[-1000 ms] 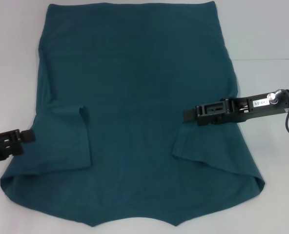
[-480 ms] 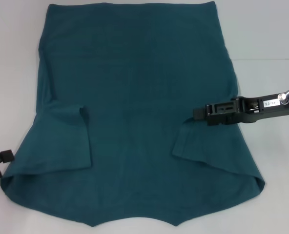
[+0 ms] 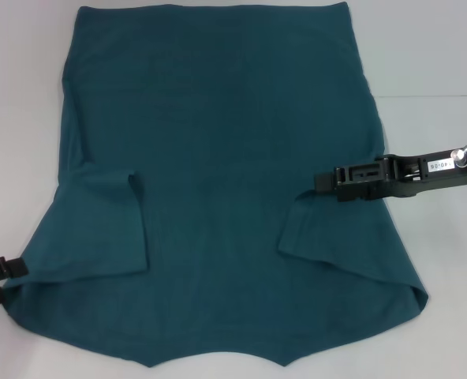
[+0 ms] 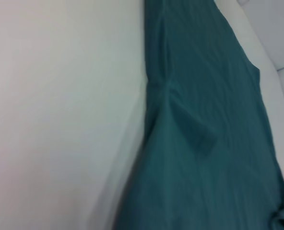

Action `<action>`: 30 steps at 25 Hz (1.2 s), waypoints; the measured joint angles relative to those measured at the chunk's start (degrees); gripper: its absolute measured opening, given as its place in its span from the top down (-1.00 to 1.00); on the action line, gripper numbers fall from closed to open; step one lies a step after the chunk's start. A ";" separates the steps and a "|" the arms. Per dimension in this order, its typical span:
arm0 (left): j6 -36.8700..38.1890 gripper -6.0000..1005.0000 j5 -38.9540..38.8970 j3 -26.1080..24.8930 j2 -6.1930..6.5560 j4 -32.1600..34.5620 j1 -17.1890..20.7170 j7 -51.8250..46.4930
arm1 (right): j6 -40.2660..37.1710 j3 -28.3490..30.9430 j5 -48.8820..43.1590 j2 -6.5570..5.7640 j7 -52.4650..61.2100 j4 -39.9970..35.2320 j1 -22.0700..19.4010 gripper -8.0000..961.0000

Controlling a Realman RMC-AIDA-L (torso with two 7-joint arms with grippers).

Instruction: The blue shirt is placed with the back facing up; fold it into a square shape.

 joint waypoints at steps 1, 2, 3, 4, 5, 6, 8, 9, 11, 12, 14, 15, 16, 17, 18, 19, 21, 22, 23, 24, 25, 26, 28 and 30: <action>-1.90 -0.67 0.02 0.03 -0.08 -0.96 -0.09 0.74 | 0.00 0.00 0.01 0.01 -0.01 0.00 0.01 -0.78; -2.62 -0.67 0.02 0.05 -0.09 -1.41 -0.13 0.96 | 0.00 0.00 0.01 0.01 -0.02 0.00 0.00 -0.78; -3.50 -0.68 0.02 0.08 -0.09 -2.01 -0.18 1.22 | -0.01 0.00 0.02 0.02 -0.02 0.00 0.00 -0.78; -3.90 -0.68 0.00 0.07 -0.09 -2.28 -0.20 1.34 | -0.03 0.00 0.03 0.02 -0.03 0.00 -0.01 -0.78; -4.49 -0.68 -0.07 0.07 -0.09 -2.50 -0.20 1.46 | -0.05 0.00 0.03 0.03 -0.03 0.00 -0.02 -0.77; -5.03 -0.67 -0.16 0.07 -0.09 -2.65 -0.21 1.53 | -0.06 0.00 0.05 0.03 -0.03 0.00 -0.03 -0.77; -5.39 -0.67 -0.23 0.07 -0.08 -2.70 -0.22 1.57 | -0.06 0.00 0.06 0.03 -0.04 0.00 -0.04 -0.77; -6.28 -0.67 -0.29 0.04 -0.10 -2.70 -0.20 1.78 | -0.04 0.00 0.06 0.03 -0.06 0.00 -0.05 -0.77; -6.80 -0.67 -0.29 -0.13 -0.14 -2.73 -0.17 2.03 | -0.03 0.00 0.08 0.03 -0.15 0.00 -0.06 -0.76; -7.07 -0.67 -0.30 -0.28 -0.16 -2.75 -0.16 2.14 | -0.01 0.00 0.08 0.03 -0.20 0.00 -0.08 -0.76; -7.49 -0.67 -0.31 -0.42 -0.17 -2.80 -0.15 2.26 | 0.07 0.00 0.09 0.03 -0.29 0.01 -0.13 -0.76; -7.81 -0.67 -0.32 -0.36 -0.18 -2.81 -0.14 2.27 | 0.13 0.00 0.10 0.03 -0.31 0.02 -0.15 -0.76; -8.04 -0.67 -0.32 -0.25 -0.20 -2.84 -0.14 2.30 | 0.17 0.00 0.10 0.03 -0.32 0.03 -0.16 -0.75; -8.25 -0.67 -0.33 -0.15 -0.23 -2.87 -0.15 2.39 | 0.19 0.00 0.10 0.03 -0.34 0.03 -0.16 -0.75; -8.36 -0.67 -0.33 -0.17 -0.26 -2.88 -0.23 2.62 | 0.20 0.03 0.10 0.03 -0.37 0.04 -0.16 -0.75; -8.52 -0.67 -0.34 -0.26 -0.31 -3.01 -0.32 3.00 | 0.20 0.16 0.10 0.02 -0.41 0.05 -0.16 -0.75; -8.96 -0.67 -0.36 -0.43 -0.39 -3.51 -0.49 3.69 | 0.21 0.64 0.14 -0.02 -0.51 0.06 -0.16 -0.75; -9.21 -0.67 -0.37 -0.44 -0.42 -3.86 -0.54 3.94 | 0.21 0.88 0.17 -0.02 -0.59 0.07 -0.16 -0.74; -9.50 -0.67 -0.37 -0.42 -0.42 -4.24 -0.55 4.16 | 0.21 0.97 0.19 -0.03 -0.61 0.07 -0.19 -0.74; -9.74 -0.67 -0.37 -0.32 -0.42 -4.54 -0.56 4.35 | 0.21 1.01 0.20 -0.04 -0.63 0.07 -0.24 -0.74; -9.88 -0.67 -0.37 -0.26 -0.42 -4.74 -0.58 4.46 | 0.21 1.03 0.20 -0.06 -0.63 0.07 -0.29 -0.74; -9.99 -0.67 -0.37 -0.19 -0.42 -4.90 -0.60 4.53 | 0.21 1.04 0.20 -0.08 -0.64 0.07 -0.31 -0.74; -10.14 -0.67 -0.37 -0.11 -0.42 -5.06 -0.64 4.60 | 0.20 1.05 0.21 -0.13 -0.65 0.07 -0.33 -0.73; -10.20 -0.67 -0.37 -0.02 -0.42 -5.07 -0.65 4.66 | 0.20 1.06 0.20 -0.14 -0.66 0.07 -0.33 -0.73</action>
